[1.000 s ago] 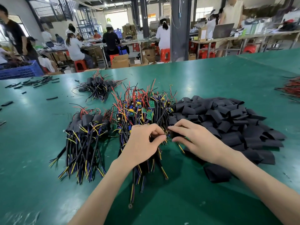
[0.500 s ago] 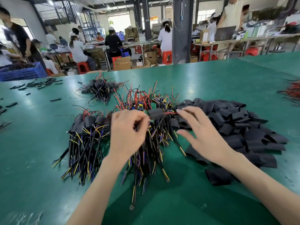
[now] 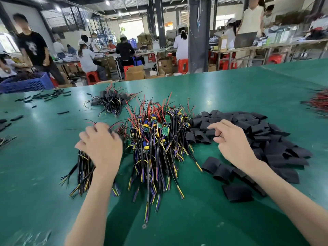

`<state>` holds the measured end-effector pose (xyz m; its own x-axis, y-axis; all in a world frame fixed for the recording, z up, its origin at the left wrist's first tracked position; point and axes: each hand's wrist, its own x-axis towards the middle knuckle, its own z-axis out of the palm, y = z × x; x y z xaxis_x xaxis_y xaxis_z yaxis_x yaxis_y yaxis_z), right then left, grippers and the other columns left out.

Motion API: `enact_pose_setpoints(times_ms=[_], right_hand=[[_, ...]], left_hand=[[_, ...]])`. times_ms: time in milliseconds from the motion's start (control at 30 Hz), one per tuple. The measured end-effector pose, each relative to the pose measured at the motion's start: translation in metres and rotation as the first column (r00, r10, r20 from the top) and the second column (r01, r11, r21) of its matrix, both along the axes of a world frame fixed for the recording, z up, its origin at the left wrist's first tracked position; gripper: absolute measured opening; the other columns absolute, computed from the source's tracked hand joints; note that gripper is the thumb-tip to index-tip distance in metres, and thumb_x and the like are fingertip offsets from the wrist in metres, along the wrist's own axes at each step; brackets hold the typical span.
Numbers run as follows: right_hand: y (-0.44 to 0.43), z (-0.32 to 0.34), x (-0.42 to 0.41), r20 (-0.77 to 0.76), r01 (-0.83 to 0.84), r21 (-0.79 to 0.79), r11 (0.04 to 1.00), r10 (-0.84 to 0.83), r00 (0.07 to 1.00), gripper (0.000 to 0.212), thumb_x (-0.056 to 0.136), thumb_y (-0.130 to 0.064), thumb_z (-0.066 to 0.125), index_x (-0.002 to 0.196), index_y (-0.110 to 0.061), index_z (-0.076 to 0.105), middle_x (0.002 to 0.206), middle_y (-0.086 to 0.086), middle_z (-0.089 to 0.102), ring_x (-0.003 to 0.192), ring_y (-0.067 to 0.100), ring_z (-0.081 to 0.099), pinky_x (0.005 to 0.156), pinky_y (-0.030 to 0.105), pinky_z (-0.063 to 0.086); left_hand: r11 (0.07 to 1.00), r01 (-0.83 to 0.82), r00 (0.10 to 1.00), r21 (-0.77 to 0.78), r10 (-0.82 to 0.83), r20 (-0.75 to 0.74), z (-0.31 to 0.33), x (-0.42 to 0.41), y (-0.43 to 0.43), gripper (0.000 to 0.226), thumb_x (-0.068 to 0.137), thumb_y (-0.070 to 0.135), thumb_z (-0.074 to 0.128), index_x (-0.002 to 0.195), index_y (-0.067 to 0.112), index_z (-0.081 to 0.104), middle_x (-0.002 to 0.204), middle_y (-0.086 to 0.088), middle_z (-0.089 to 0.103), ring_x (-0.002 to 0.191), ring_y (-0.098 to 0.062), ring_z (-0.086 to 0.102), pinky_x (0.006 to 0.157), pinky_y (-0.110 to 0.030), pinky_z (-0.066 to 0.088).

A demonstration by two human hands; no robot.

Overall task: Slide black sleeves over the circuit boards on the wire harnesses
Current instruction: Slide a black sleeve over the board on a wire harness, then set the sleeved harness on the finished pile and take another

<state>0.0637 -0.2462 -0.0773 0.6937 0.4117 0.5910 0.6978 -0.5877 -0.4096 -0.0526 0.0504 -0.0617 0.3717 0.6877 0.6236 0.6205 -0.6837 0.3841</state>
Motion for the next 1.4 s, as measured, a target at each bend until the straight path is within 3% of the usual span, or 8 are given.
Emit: enact_pose_setpoints(times_ms=[200, 333, 567, 767, 967, 1033, 1233, 1400], right_hand=[[-0.005, -0.011, 0.013, -0.051, 0.055, -0.12, 0.991, -0.061, 0.997, 0.038, 0.075, 0.014, 0.057, 0.104, -0.009, 0.063, 0.084, -0.001, 0.047, 0.072, 0.024, 0.051, 0.068, 0.03, 0.039], [0.003, -0.022, 0.015, 0.028, 0.074, -0.377, 0.923, -0.069, 0.997, 0.039, 0.092, -0.021, 0.054, 0.13, -0.016, 0.048, 0.123, 0.004, 0.048, 0.109, 0.027, 0.048, 0.091, 0.04, 0.041], [0.024, -0.038, 0.019, 0.039, -0.101, -0.567, 0.817, 0.149, 0.988, 0.052, 0.1, -0.033, 0.033, 0.149, -0.033, 0.015, 0.156, -0.016, 0.012, 0.142, 0.007, 0.011, 0.112, 0.03, 0.009], [0.025, -0.037, 0.02, 0.072, -0.103, -0.54, 0.835, 0.168, 0.983, 0.048, 0.095, -0.029, 0.045, 0.143, -0.025, 0.035, 0.131, -0.006, 0.047, 0.123, 0.017, 0.039, 0.099, 0.03, 0.023], [0.026, -0.036, 0.016, 0.006, -0.085, -0.49, 0.867, 0.101, 0.995, 0.035, 0.094, -0.038, 0.05, 0.12, -0.017, 0.057, 0.117, 0.003, 0.046, 0.109, 0.024, 0.039, 0.088, 0.033, 0.03], [0.025, -0.036, 0.016, -0.038, -0.096, -0.463, 0.881, 0.088, 0.995, 0.028, 0.093, -0.037, 0.052, 0.112, -0.016, 0.059, 0.113, 0.005, 0.045, 0.105, 0.025, 0.04, 0.088, 0.034, 0.034], [0.023, -0.03, 0.013, -0.167, -0.129, -0.414, 0.901, 0.065, 0.984, 0.026, 0.093, -0.019, 0.054, 0.118, -0.021, 0.049, 0.107, 0.006, 0.044, 0.102, 0.026, 0.04, 0.091, 0.038, 0.038], [0.022, -0.027, 0.011, -0.191, -0.132, -0.457, 0.88, 0.048, 0.98, 0.044, 0.094, -0.017, 0.052, 0.134, -0.023, 0.035, 0.105, 0.007, 0.043, 0.101, 0.027, 0.04, 0.088, 0.039, 0.038]], left_hand=[[0.854, 0.507, 0.852, 0.115, -0.477, -0.214, 0.0, 0.052, -0.061, 0.022, 0.092, 0.036, 0.049, 0.107, 0.026, 0.064, 0.11, 0.002, 0.058, 0.106, -0.019, 0.043, 0.088, -0.036, 0.023], [0.885, 0.447, 0.82, 0.127, -0.349, -0.453, -0.007, 0.071, -0.078, 0.032, 0.093, 0.039, 0.05, 0.119, 0.022, 0.058, 0.122, -0.003, 0.052, 0.118, -0.025, 0.041, 0.099, -0.044, 0.026], [0.923, 0.384, 0.851, 0.011, -0.35, -0.391, -0.001, 0.07, -0.097, 0.03, 0.087, 0.022, 0.06, 0.115, 0.018, 0.05, 0.112, -0.004, 0.062, 0.112, -0.027, 0.048, 0.097, -0.043, 0.029], [0.852, 0.49, 0.861, -0.185, -0.506, -0.05, 0.019, 0.062, -0.094, 0.031, 0.084, 0.013, 0.06, 0.11, 0.011, 0.043, 0.097, -0.002, 0.067, 0.102, -0.028, 0.057, 0.094, -0.039, 0.035], [0.64, 0.702, 0.702, -0.312, -0.547, 0.457, 0.064, 0.045, -0.087, 0.029, 0.087, 0.009, 0.061, 0.114, 0.009, 0.052, 0.095, 0.003, 0.057, 0.082, -0.004, 0.057, 0.082, -0.018, 0.042], [0.513, 0.778, 0.62, -0.362, -0.537, 0.572, 0.079, 0.039, -0.083, 0.019, 0.087, 0.005, 0.06, 0.102, 0.017, 0.057, 0.094, 0.002, 0.059, 0.092, -0.019, 0.064, 0.092, -0.033, 0.048], [0.425, 0.845, 0.53, -0.324, -0.594, 0.606, 0.109, 0.019, -0.075, 0.028, 0.085, -0.003, 0.059, 0.104, 0.018, 0.063, 0.101, -0.001, 0.067, 0.101, -0.021, 0.066, 0.093, -0.027, 0.049], [0.197, 0.941, 0.334, -0.276, -0.675, 0.658, 0.128, -0.002, -0.078, 0.021, 0.088, -0.006, 0.054, 0.105, 0.004, 0.062, 0.101, -0.011, 0.071, 0.086, -0.021, 0.07, 0.084, -0.026, 0.053]])
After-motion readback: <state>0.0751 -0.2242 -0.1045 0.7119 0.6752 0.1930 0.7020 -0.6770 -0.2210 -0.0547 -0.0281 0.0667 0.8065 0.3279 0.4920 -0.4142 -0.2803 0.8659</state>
